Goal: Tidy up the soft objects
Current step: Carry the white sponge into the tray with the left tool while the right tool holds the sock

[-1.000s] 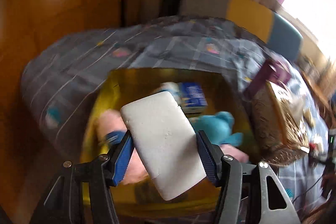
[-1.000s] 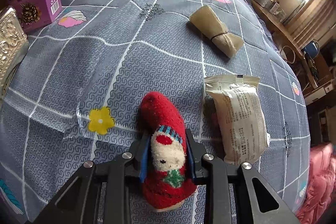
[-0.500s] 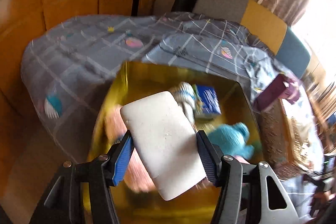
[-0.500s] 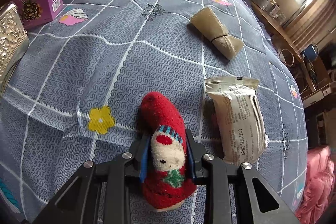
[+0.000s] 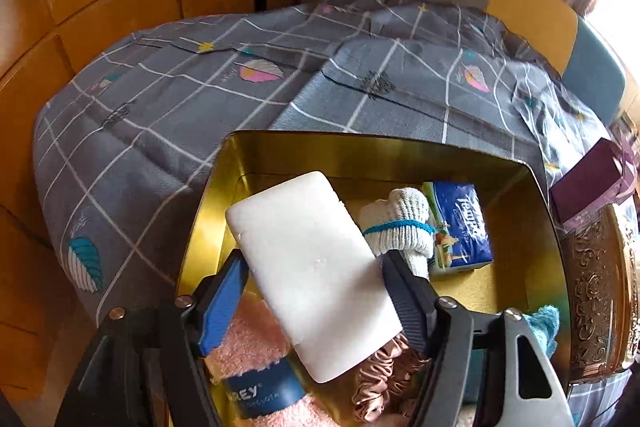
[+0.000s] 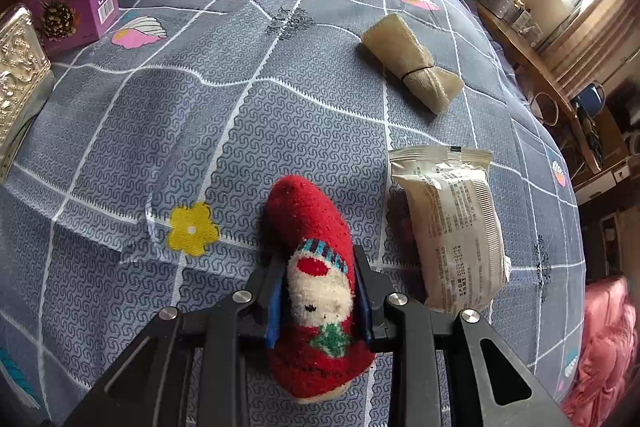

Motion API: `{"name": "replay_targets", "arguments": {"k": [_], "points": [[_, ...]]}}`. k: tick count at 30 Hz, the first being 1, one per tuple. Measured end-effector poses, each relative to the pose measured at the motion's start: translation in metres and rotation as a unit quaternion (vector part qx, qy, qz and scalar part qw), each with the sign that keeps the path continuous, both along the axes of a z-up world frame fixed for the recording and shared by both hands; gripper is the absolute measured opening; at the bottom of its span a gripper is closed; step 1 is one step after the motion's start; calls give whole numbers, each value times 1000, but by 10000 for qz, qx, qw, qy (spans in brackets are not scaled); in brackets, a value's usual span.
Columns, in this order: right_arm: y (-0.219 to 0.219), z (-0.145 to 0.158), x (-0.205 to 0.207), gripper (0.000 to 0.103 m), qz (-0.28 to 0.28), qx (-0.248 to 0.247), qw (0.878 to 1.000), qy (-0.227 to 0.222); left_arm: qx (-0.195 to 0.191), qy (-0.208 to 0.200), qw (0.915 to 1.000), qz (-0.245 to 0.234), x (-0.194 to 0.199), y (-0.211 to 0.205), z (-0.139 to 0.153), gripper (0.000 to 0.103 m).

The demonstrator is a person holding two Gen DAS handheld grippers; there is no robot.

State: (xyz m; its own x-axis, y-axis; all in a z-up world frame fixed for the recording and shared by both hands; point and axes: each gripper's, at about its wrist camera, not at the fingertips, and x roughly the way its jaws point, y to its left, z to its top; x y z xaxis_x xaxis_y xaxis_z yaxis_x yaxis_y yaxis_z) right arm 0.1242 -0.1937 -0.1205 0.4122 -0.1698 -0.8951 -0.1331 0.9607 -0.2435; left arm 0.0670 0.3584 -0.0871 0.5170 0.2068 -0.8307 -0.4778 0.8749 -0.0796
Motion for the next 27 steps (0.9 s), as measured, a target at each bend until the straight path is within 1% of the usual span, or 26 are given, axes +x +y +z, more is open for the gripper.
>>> {"name": "replay_targets", "arguments": {"k": [2, 4, 7, 9, 12, 16, 21, 27], "points": [[-1, -1, 1, 30, -8, 7, 10000, 3, 68, -90, 9999, 4, -5, -3, 1, 80], [-1, -1, 1, 30, -8, 5, 10000, 2, 164, -58, 9998, -52, -5, -5, -1, 82], [-1, -1, 2, 30, -10, 4, 10000, 1, 194, 12, 9998, -66, -2, -4, -2, 82], [-1, -1, 2, 30, -8, 4, 10000, 1, 174, -146, 9997, 10, -6, -4, 3, 82], [-2, -1, 3, 30, -17, 5, 10000, 3, 327, -348, 9986, 207, -20, -8, 14, 82], [-3, -2, 4, 30, -10, -17, 10000, -2, 446, -430, 9977, 286, -42, -22, 19, 82], [-4, -2, 5, 30, -2, -38, 10000, 3, 362, -378, 9985, 130, -61, -44, 14, 82], [-4, -1, 5, 29, -47, 25, 10000, 16, 461, -416, 9979, -159, -68, -70, 18, 82]]}}
